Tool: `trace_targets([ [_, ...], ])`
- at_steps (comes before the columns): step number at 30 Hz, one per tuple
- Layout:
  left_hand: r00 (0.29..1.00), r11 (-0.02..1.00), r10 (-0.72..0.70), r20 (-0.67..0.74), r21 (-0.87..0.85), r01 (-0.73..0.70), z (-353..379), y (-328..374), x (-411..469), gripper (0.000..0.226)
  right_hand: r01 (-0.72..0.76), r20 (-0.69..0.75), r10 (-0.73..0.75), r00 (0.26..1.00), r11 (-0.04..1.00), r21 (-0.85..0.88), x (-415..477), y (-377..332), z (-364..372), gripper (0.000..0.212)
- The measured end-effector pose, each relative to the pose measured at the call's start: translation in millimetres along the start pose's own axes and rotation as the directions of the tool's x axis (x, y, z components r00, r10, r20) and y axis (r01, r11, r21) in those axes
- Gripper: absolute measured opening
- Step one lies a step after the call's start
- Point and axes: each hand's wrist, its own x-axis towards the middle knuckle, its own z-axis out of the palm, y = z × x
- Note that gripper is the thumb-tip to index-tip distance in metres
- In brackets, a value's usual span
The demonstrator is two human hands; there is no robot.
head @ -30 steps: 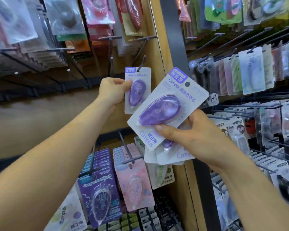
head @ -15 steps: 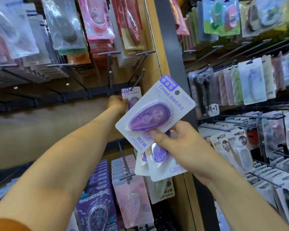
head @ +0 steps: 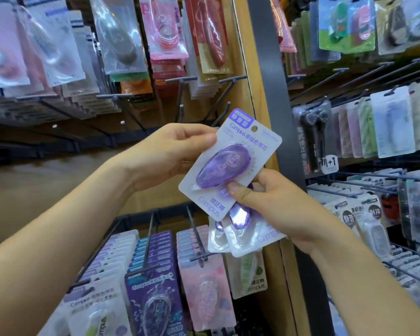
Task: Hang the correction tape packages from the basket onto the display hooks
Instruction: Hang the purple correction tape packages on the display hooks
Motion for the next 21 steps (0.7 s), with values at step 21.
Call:
trace_targets([
  [21, 0.897, 0.998, 0.006, -0.442, -0.050, -0.031, 28, 8, 0, 0.027, 0.019, -0.313, 0.035, 0.949, 0.985, 0.170, -8, 7, 14, 0.034],
])
